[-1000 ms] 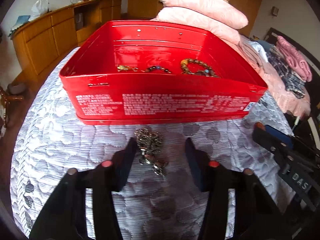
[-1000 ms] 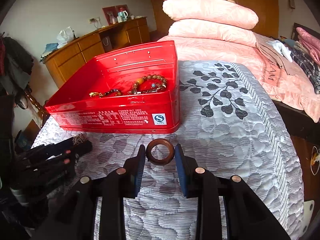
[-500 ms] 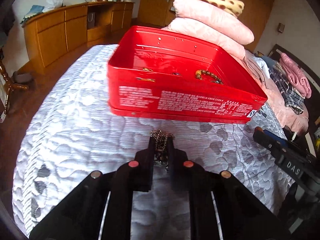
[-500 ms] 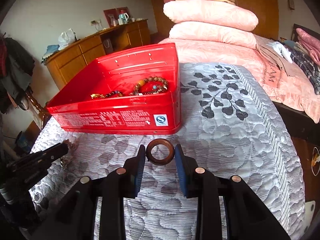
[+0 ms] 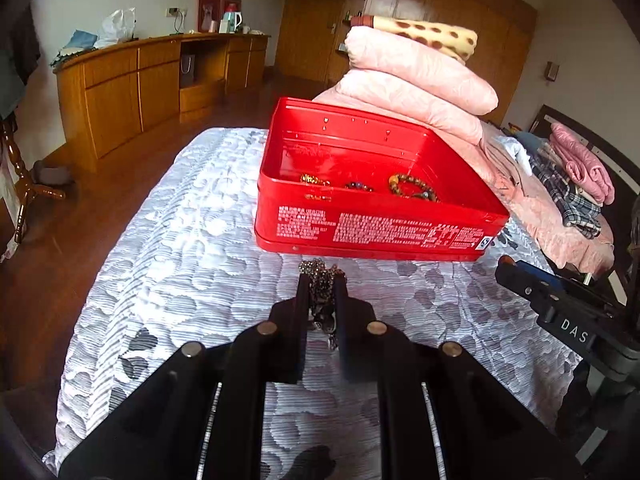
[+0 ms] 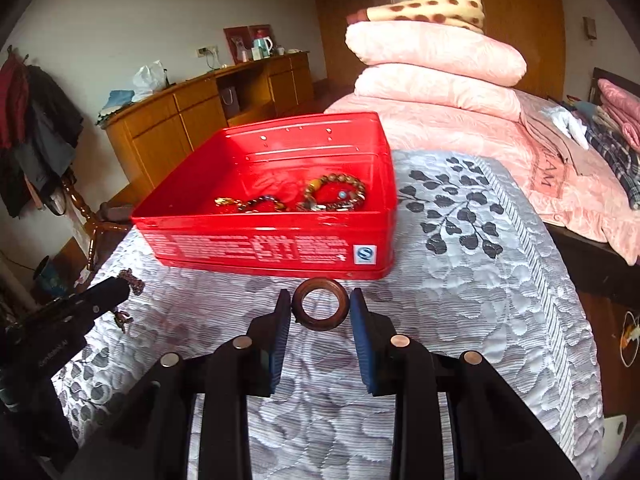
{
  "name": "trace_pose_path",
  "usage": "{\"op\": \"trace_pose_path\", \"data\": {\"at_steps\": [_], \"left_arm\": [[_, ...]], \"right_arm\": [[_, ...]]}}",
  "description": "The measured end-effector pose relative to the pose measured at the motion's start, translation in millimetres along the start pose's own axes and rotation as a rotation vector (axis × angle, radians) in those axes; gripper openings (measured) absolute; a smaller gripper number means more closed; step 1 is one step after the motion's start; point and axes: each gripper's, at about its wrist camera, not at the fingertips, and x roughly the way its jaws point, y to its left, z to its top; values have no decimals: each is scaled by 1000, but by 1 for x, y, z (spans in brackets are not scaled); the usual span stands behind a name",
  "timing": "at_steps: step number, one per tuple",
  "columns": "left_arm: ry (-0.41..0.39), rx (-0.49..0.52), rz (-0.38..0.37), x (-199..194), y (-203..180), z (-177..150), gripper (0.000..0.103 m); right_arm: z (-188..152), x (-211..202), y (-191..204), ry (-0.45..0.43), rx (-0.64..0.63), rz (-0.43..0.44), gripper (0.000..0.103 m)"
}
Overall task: Organize jewelry
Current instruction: 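Carry the ring and charm chain into the red tin and open both tools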
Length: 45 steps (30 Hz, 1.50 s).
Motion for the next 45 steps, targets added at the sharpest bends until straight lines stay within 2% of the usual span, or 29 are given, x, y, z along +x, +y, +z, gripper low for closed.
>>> {"op": "trace_pose_path", "data": {"at_steps": [14,27,36,45], "left_arm": [[-67,24,-8,-28,0,9,11],[-158,69,-36,-44,-18,39,11],[-193,93,-43,-29,-30,66,11],[-193,87,-50,0,-31,93,11]], "right_arm": [[6,-27,21,-55,-37,16,30],[33,-38,19,-115,-47,4,30],[61,-27,16,-137,-51,-11,30],[88,-4,15,-132,-49,-18,30]]}}
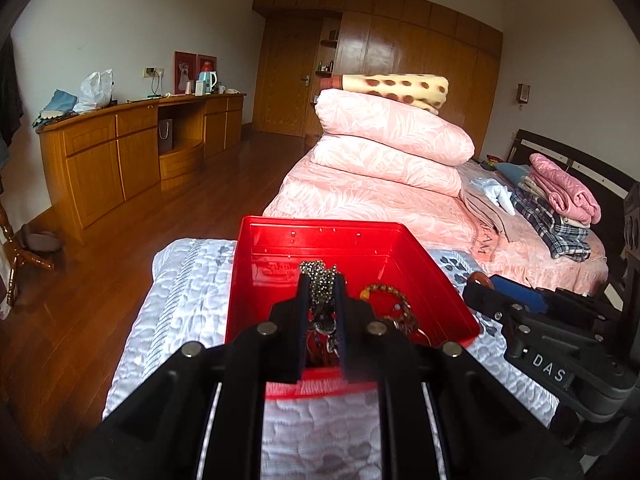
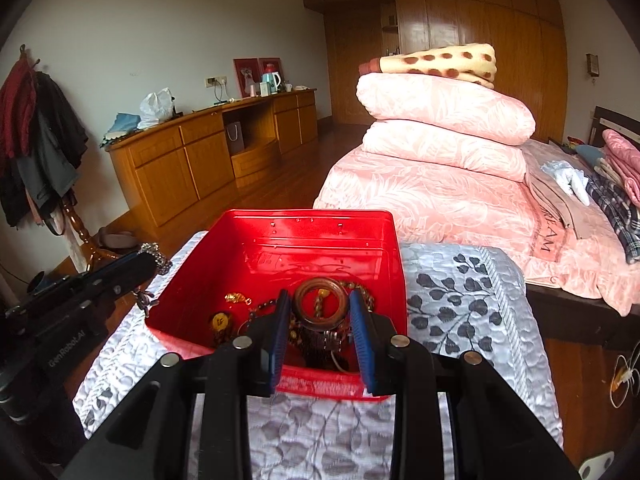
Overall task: Organize jewelry
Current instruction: 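Carry the ring and charm chain into the red tin and open both tools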
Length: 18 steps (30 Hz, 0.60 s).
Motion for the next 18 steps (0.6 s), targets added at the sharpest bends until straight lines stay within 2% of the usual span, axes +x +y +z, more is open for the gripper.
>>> {"op": "trace_pose_path", "data": {"at_steps": [6,15,18], "left_arm": [[24,3,-6,29,6,14,11],[77,2,-32,67,4,15,11],[96,3,-38,80,5,14,13]], "right_arm": [[8,24,-9,36,19,14,30],[11,59,-14,85,39,20,30],[10,70,-17,89,47,9,40]]}}
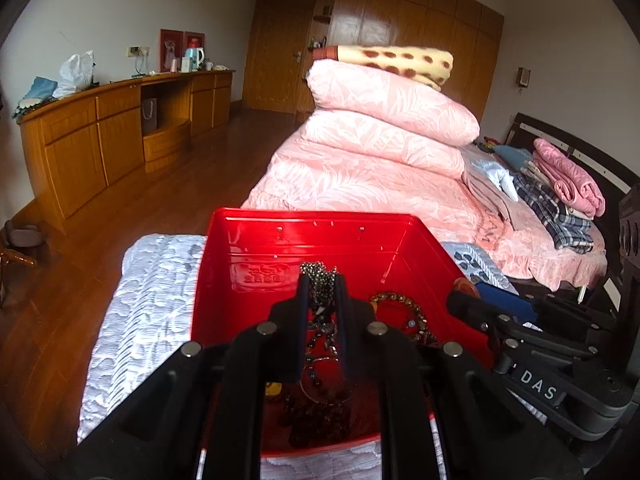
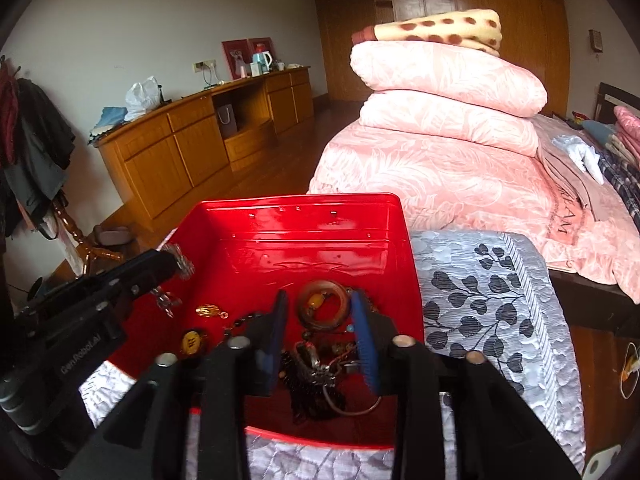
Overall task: Organize jewelry
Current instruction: 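Carry the ring and charm chain into the red tin and open both tools, then withdraw both open tools back from the red tin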
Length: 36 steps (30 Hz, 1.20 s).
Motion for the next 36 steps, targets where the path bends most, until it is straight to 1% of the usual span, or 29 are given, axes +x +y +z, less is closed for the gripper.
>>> {"op": "trace_pose_path", "data": {"at_steps": [1,2,3,4,5,6,7,9,11,12,15,17,18,19,20,21,24,27,36], "left_arm": [[-3,-6,3,2,1,-1,14],[-3,-12,8,5,3,-2,23],[-1,-17,8,6,4,-2,43],[-5,-25,9,6,5,-3,54],[-29,-34,18,3,8,-4,67],[-42,-36,28,1,9,-4,70],[-48,-35,32,-2,9,-3,70],[-59,-36,33,-7,10,-1,76],[-78,-41,48,-14,12,0,78],[-81,-43,52,-16,13,1,82],[-100,-50,66,-27,17,1,86],[-108,-49,71,-35,19,0,88],[-112,-48,73,-39,20,-1,90],[-119,-48,75,-42,20,-2,91],[-124,-48,78,-48,21,-4,94],[-126,-49,79,-51,22,-5,96],[-135,-52,81,-63,24,-11,98],[-143,-45,88,-77,25,-19,98],[-172,-8,113,-118,18,-50,98]], "right_arm": [[-2,2,-2,3,6,-9,40],[-3,3,-5,6,13,-12,41],[-4,3,-7,6,18,-11,43],[-4,2,-10,3,27,-16,49],[-4,0,-12,-6,33,-25,50],[-3,-2,-13,-11,34,-28,50],[-3,-5,-15,-19,35,-33,51],[-2,-10,-17,-31,42,-40,57],[-2,-16,-19,-49,45,-54,62],[-2,-18,-20,-53,45,-57,64],[-3,-28,-23,-70,61,-51,75],[-4,-34,-25,-80,63,-47,87],[-6,-37,-26,-84,64,-46,89],[-8,-41,-25,-88,65,-44,93],[-9,-44,-25,-89,65,-41,97],[-12,-48,-25,-90,65,-38,97],[-21,-58,-24,-81,59,-34,97],[-30,-68,-22,-78,52,-40,97],[-60,-110,-13,-143,44,-52,97]]}}
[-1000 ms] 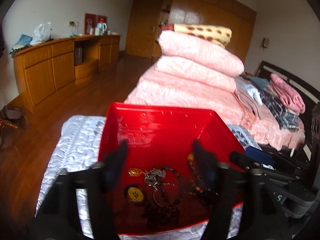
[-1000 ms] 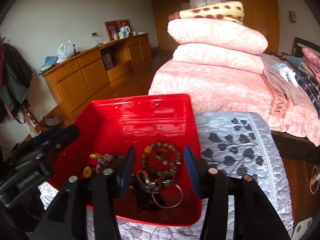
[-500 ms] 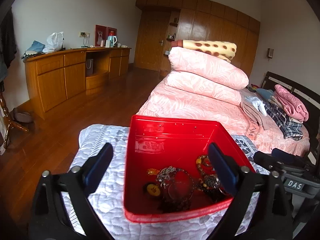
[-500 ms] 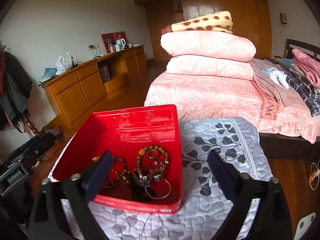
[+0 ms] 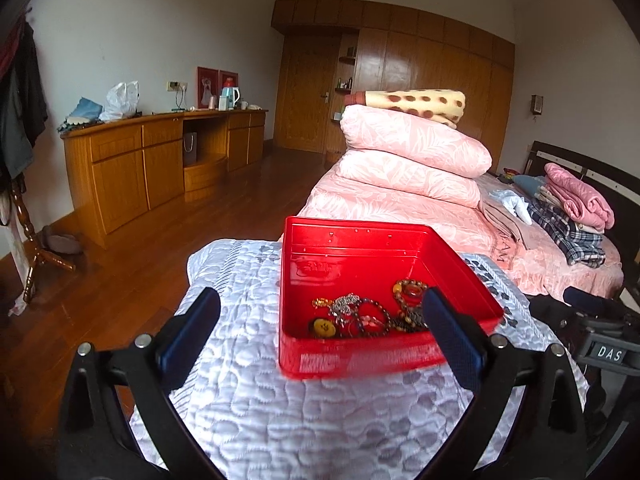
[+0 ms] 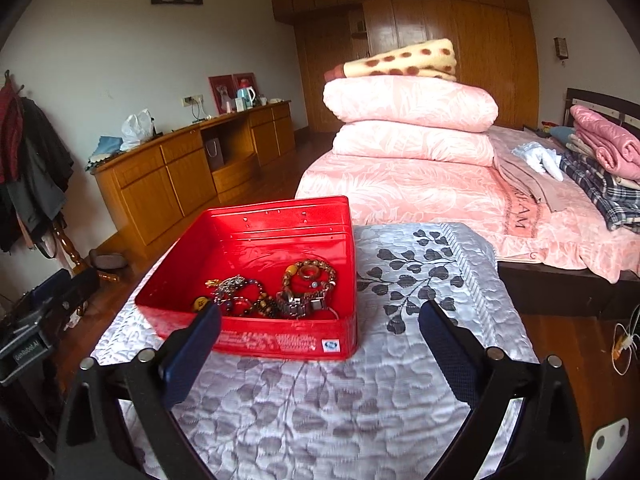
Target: Organize jewelry
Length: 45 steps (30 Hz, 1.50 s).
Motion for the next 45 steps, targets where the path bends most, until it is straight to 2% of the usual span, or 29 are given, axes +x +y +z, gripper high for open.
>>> {"op": "trace_pose_path", "data": {"at_steps": [11,19,45], "left_arm": [[-50,28,8,-46,-8,-16,98],[-67,49,18,-66,-12,-25,98],[-192,107,48,-119,-23,-28,98]], "right_arm": [[-16,-41,9,-50,-38,14,97],[-22,-62,10,-80,-50,26,97],[-31,-107,15,-183,-75,44,97]]}}
